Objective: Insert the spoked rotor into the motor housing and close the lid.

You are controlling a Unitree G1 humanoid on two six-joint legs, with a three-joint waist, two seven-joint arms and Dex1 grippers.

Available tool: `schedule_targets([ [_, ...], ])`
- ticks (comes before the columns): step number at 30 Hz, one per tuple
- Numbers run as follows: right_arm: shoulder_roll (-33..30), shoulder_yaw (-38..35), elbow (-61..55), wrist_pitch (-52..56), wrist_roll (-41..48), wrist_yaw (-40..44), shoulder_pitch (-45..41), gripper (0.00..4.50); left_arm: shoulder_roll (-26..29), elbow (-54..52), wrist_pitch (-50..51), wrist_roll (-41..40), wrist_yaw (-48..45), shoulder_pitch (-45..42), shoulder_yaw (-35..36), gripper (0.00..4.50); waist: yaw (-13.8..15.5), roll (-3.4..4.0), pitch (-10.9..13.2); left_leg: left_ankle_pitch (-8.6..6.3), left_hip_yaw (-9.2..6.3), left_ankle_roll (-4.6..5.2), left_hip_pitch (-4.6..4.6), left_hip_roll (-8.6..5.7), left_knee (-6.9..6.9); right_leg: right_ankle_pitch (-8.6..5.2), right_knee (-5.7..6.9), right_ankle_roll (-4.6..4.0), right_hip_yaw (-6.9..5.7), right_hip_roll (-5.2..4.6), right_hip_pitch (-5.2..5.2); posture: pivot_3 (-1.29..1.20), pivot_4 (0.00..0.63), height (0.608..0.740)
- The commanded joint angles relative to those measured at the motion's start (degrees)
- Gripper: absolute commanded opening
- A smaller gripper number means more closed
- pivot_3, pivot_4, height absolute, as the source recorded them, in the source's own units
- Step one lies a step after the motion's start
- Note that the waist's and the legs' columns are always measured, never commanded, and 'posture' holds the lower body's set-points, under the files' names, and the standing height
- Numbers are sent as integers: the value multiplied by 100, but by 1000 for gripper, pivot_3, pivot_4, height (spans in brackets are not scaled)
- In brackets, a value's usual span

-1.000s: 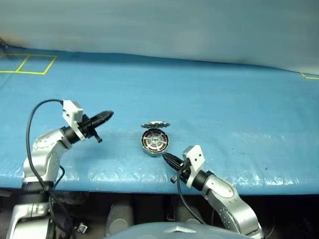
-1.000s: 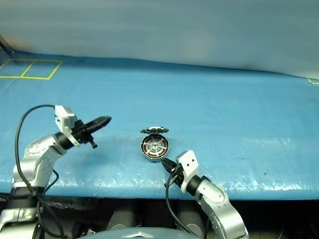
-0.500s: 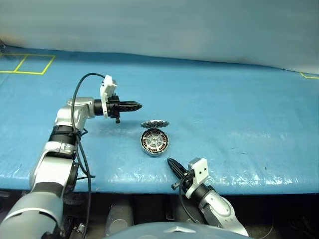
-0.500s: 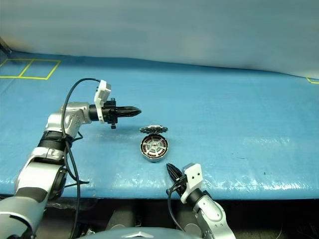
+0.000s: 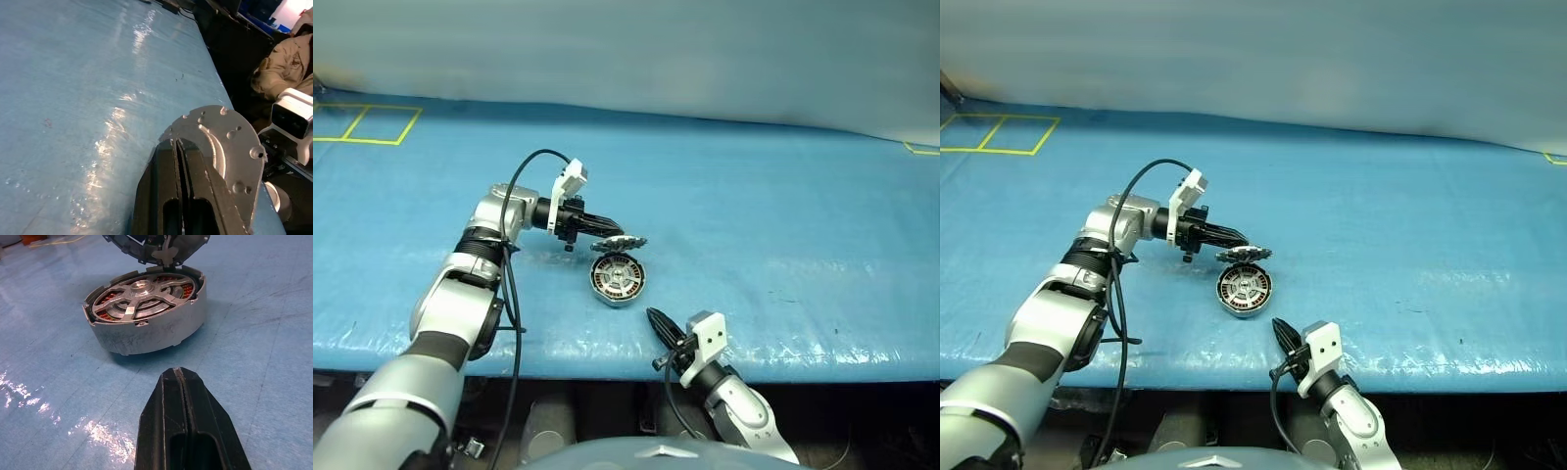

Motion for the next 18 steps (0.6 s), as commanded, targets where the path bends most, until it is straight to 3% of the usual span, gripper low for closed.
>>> schedule_targets([
  [1, 18, -6, -45, -86, -34, -56, -28, 0, 54, -518, 217, -57, -172, 227, -44, 80, 6, 0, 0, 0, -1, 0, 0, 0, 1, 0, 3, 0, 0, 0, 0, 0, 150, 740],
  [11, 68, -105, -127, 295, 26, -259, -252, 0, 511, -1527, 537, 103, -85, 1153, -394, 80, 17, 1, -1, 1, -9, 0, 0, 0, 21, -1, 16, -2, 4, -3, 4, 0, 150, 740],
  [18, 111, -277, -946, 1471, 278, -686, -346, 0, 629, -2067, 532, 221, 321, 1685, -422, 80, 26, 6, -14, 2, -11, 2, 2, -2, 24, 0, 19, -2, 7, -10, 9, 0, 150, 740],
])
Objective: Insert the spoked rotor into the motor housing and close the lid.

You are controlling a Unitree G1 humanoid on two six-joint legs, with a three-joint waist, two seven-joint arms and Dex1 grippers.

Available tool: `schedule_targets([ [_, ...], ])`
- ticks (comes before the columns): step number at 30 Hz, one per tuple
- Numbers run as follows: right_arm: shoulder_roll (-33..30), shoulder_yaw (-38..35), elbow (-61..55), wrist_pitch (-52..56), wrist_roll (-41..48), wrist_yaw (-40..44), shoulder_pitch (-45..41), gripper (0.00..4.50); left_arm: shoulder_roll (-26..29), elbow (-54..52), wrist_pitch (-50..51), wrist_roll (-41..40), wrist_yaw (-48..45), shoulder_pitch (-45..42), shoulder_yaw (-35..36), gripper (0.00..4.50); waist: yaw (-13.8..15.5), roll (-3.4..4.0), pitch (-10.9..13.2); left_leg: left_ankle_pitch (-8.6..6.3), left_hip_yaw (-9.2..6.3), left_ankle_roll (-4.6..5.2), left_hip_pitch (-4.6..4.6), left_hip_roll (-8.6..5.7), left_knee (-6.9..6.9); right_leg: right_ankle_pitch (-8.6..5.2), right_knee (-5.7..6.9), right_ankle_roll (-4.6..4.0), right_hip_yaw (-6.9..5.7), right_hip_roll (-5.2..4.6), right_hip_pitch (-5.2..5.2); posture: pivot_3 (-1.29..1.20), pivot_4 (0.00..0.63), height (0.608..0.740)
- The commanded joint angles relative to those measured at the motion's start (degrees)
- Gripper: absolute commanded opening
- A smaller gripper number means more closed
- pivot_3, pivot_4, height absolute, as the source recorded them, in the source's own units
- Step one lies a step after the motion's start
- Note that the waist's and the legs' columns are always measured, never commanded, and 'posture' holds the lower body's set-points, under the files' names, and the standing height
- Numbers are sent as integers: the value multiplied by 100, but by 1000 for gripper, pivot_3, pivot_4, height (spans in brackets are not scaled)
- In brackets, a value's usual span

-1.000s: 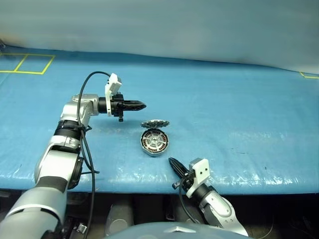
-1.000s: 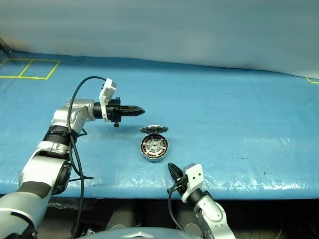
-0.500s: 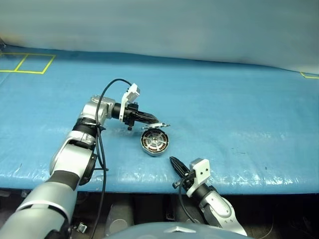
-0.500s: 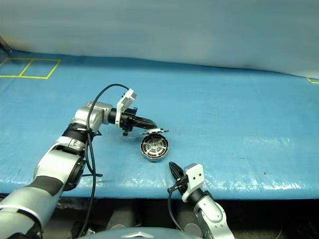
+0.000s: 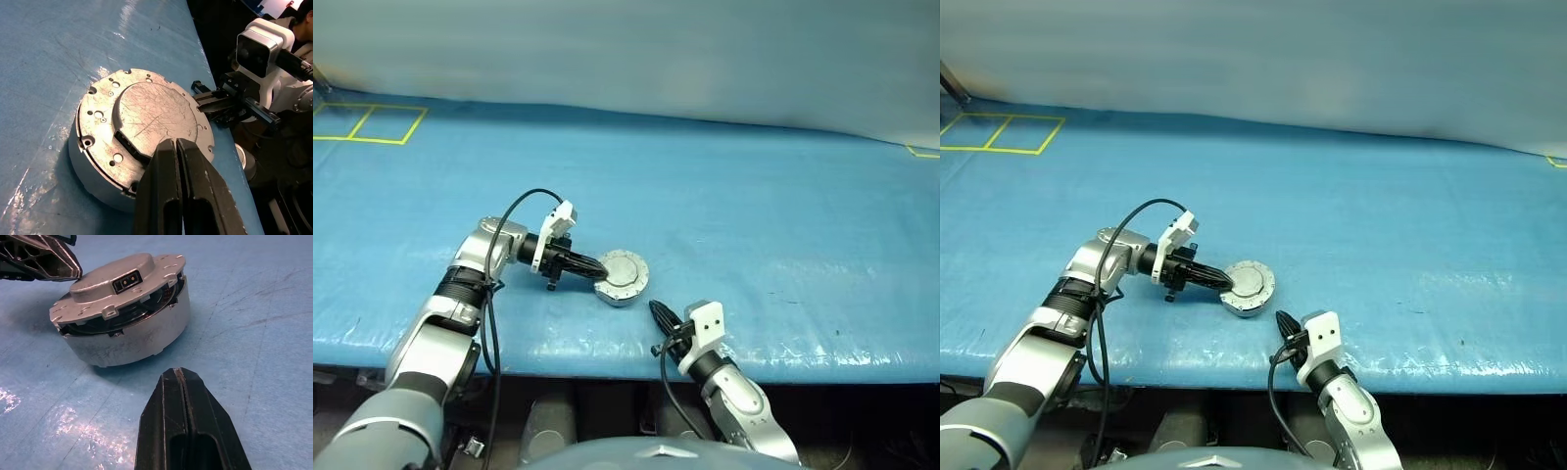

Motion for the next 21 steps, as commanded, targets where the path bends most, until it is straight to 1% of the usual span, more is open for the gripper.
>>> schedule_targets([
  [1, -13, -190, -746, 603, 311, -146, -139, 0, 70, -382, 13, 78, 243, 313, -59, 80, -2, -1, -5, 0, 0, 0, 3, 0, 0, 0, 1, 0, 0, 0, 2, 0, 150, 740],
  [3, -54, -251, -980, 811, 423, -146, -219, 0, 76, -592, 59, -15, 335, 439, 43, 80, -2, 0, -6, 0, 0, 0, 8, 1, 0, 0, 4, 0, 1, 0, 6, 0, 150, 740],
  [6, -62, -412, -1425, 1291, 575, -337, -450, 0, 155, -1264, 85, -313, 433, 777, 313, 80, -11, 0, -7, 1, 1, 0, 14, 0, 0, 0, 9, 0, 2, 0, 9, 0, 150, 740],
  [10, -66, -495, -1772, 1710, 440, -661, -791, 0, 208, -2056, 133, -752, 690, 1227, 715, 80, -13, 0, -6, 2, 5, -2, 14, 13, 0, 0, 26, -2, 8, -1, 1, 0, 150, 740],
  [14, -86, -501, -1847, 1865, 458, -738, -844, 0, 263, -2223, 183, -876, 818, 1308, 706, 80, 28, -1, -8, 10, -1, -9, 15, 2, 1, -5, 32, -8, -2, 2, 1, 0, 150, 740],
  [18, -94, -501, -1869, 1912, 472, -762, -854, 0, 305, -2260, 194, -952, 879, 1320, 667, 80, 1, -1, -8, 11, 5, -7, 20, -3, 1, -4, 36, -6, 2, 0, 1, 0, 150, 740],
  [19, -89, -458, -1954, 2167, 315, -931, -1268, 179, -142, -3211, -396, -969, 1764, 2295, 1192, 30, -31, 3, -8, 11, 6, -6, 20, -3, 1, -4, 36, -6, 2, 0, 1, 0, 150, 740],
  [20, -70, -437, -2018, 2389, 217, -1069, -1629, 376, -520, -3994, -946, -944, 2468, 3116, 1592, 0, -153, 10, -10, 11, 7, -6, 19, -3, 0, -3, 34, -5, 2, 1, 0, 0, 150, 740],
  [21, -58, -436, -2064, 2565, 157, -1162, -1886, 616, -796, -4565, -1319, -909, 2978, 3698, 1856, 0, -191, 23, -16, 3, 47, 0, 45, 34, -15, 8, 35, 1, 41, -13, -3, 0, 150, 740],
])
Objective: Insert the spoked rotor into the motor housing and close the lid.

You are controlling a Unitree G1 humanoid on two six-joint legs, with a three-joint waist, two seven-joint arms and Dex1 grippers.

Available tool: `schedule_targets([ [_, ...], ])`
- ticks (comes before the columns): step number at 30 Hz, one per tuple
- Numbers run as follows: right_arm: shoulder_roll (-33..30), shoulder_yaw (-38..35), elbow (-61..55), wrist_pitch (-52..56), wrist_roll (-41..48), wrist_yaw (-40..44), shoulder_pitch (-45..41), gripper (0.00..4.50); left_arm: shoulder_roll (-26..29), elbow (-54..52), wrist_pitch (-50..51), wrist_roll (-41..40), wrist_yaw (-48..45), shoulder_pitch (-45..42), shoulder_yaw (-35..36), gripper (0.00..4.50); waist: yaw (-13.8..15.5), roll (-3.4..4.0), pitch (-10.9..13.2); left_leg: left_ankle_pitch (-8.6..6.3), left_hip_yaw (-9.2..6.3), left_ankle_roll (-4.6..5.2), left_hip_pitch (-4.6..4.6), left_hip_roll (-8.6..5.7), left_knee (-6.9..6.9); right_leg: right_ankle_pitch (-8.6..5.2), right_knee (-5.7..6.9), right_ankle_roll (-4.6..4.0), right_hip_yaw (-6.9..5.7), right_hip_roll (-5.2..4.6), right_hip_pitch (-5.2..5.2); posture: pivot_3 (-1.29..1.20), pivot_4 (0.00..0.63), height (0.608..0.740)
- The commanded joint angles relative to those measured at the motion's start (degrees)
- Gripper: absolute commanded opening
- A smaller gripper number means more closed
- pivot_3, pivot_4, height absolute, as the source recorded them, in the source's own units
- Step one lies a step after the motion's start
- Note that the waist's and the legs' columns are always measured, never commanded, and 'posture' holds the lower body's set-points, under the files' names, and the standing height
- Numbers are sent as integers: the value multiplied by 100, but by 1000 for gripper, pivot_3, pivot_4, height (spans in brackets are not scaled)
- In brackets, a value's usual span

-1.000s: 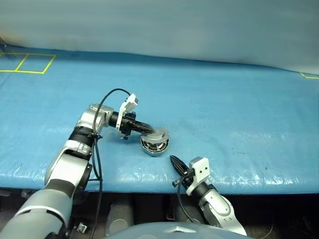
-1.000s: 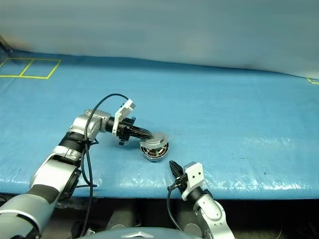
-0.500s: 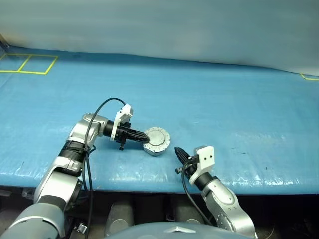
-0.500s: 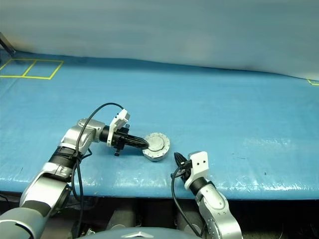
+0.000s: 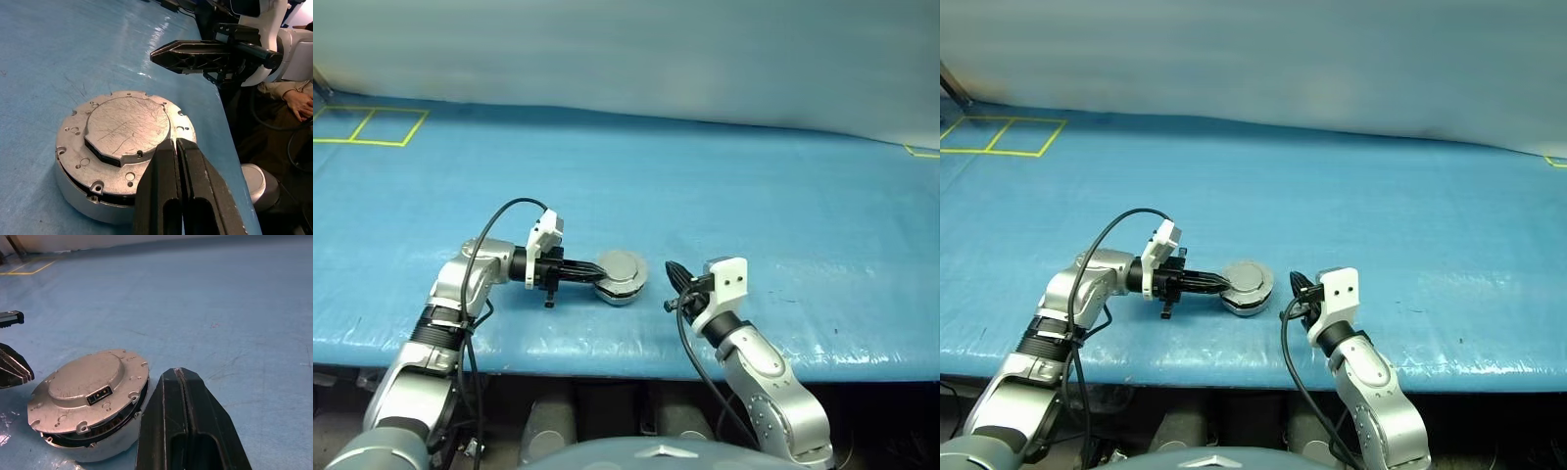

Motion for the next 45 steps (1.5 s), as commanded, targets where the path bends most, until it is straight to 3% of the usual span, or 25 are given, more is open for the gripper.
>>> schedule_targets([
  [1, 47, -40, -457, 492, -217, -343, -925, 896, -855, -1940, -1201, -27, 1625, 1770, 715, 0, -51, -2, -2, -17, 17, 10, 20, -7, 1, 27, -1, 8, 37, -25, 9, 0, 150, 740],
  [5, -161, 170, -372, 1054, -259, -206, -1490, 2264, -1057, -2539, -1563, 252, 2309, 2778, 631, 0, 179, -23, -6, -4, -23, -14, 14, -4, -9, -6, 2, 15, 1, 20, 7, 0, 150, 740],
  [6, -132, 156, -333, 1176, -211, -224, -1573, 2617, -1069, -2612, -1658, 296, 2428, 2953, 588, 0, 215, -16, -8, 1, -37, -20, 17, -4, -11, -28, 6, -23, -16, 17, 5, 0, 150, 740],
  [12, -124, 512, -52, 1589, -142, 56, -1970, 4459, -1399, -2654, -2347, 547, 3287, 3684, 517, 0, 174, -7, -17, 4, -10, -15, 23, -11, -4, -19, 10, -8, -7, 0, 10, 0, 150, 740],
  [27, -218, 1137, 501, 1679, -313, 332, -1881, 4459, -1852, -1401, -3687, 824, 4237, 3557, 301, 0, 133, -9, -17, 3, -15, -13, 14, -7, -16, -23, 6, -13, -17, 7, -1, 0, 150, 740],
  [39, -412, 1739, 801, 1035, -923, 457, -1703, 4459, -1704, -1213, -3668, 757, 4254, 3442, 74, 0, 120, -10, -15, 1, -14, -14, 11, -4, -23, -25, 0, -16, -22, 8, -6, 0, 150, 740],
  [45, -278, 1764, 841, 935, -1080, 445, -1752, 3020, -1672, -1188, -3678, 744, 4284, 3457, 105, 0, 116, -11, -15, 0, -14, -15, 11, -3, -25, -26, -2, -16, -23, 6, -8, 0, 150, 740],
])
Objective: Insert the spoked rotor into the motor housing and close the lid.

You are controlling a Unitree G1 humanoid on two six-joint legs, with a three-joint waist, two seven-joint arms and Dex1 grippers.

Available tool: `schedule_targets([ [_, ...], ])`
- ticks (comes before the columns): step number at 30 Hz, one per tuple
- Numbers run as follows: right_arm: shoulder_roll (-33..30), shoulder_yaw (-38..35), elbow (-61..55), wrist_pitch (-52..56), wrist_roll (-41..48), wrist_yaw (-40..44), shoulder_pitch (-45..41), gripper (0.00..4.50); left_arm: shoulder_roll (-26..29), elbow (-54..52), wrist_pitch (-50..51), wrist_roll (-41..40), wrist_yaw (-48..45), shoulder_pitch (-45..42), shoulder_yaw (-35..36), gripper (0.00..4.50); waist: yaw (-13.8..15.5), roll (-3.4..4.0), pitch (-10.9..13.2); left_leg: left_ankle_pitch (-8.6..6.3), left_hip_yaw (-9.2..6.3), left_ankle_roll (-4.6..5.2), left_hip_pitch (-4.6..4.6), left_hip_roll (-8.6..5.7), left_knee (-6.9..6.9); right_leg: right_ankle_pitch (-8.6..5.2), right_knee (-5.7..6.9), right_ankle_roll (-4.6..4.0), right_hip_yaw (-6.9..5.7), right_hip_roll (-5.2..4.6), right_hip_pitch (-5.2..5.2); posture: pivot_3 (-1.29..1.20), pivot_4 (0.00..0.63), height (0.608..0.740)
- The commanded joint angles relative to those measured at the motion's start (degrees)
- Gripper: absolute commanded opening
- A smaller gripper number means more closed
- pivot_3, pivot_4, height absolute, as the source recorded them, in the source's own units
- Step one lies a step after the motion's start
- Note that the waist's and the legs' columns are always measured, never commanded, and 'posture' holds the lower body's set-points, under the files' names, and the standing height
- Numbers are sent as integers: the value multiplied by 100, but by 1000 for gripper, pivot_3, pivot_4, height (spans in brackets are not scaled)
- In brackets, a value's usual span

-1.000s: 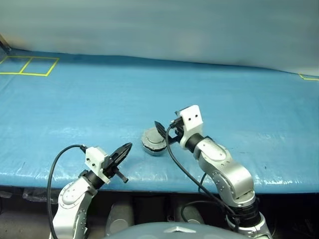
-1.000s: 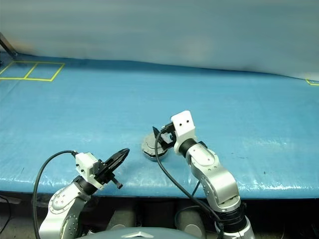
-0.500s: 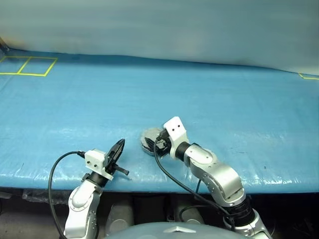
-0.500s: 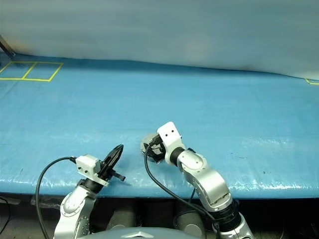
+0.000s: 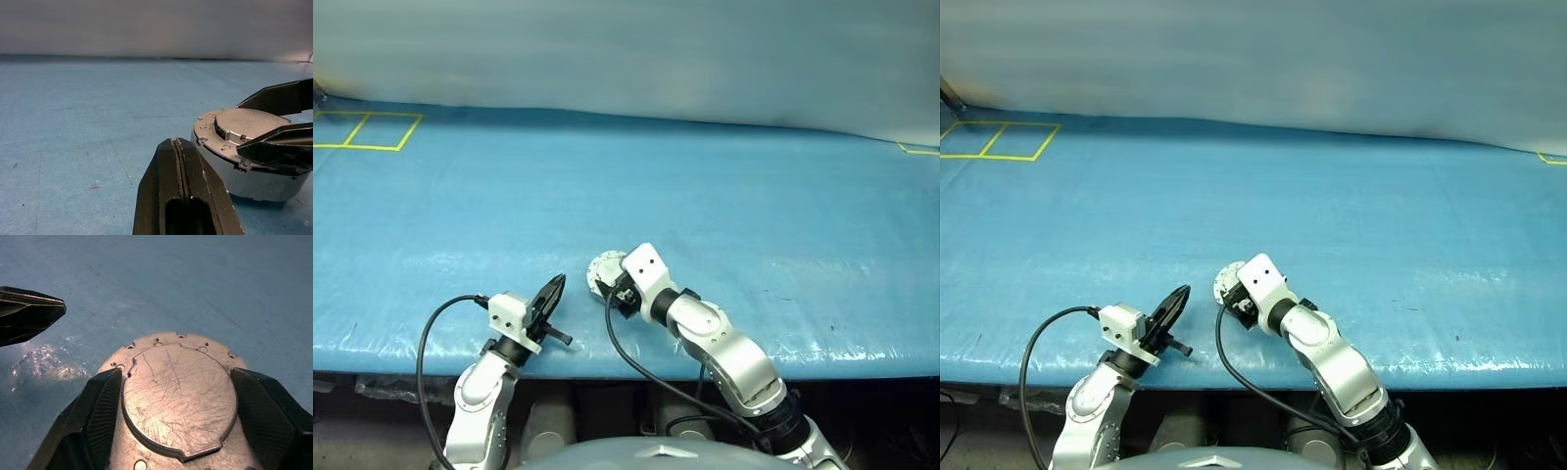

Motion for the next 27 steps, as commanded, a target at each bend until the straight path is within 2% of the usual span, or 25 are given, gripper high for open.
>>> schedule_targets([
  [1, 140, 25, -79, -136, -77, -14, -44, 3023, 22, -20, -132, -32, 48, -14, -10, 0, -2, 0, 0, 0, 0, -1, 0, 1, -1, -1, 0, -1, -1, 0, -1, 0, 150, 740],
  [11, 340, -68, -117, 2, -129, 4, -89, 3023, 74, -23, -108, -96, 33, 9, 5, 0, -4, -1, 4, -2, 0, -4, -4, 3, -11, -5, -4, -8, -6, -1, -6, 0, 150, 740],
  [21, 154, 42, 215, -230, -284, 162, 58, 3023, 119, -79, -60, -126, 47, 2, -3, 0, -4, -1, 3, -3, -3, -4, -6, 3, -32, -5, -39, -8, -13, 0, -1, 0, 150, 740],
  [27, 16, 72, 258, -3, -220, 398, 13, 3023, 152, -131, 16, -146, 31, 11, -20, 0, -4, -1, 3, -5, -3, -3, -4, 3, -34, -4, -44, -7, -14, 0, 2, 0, 150, 740],
])
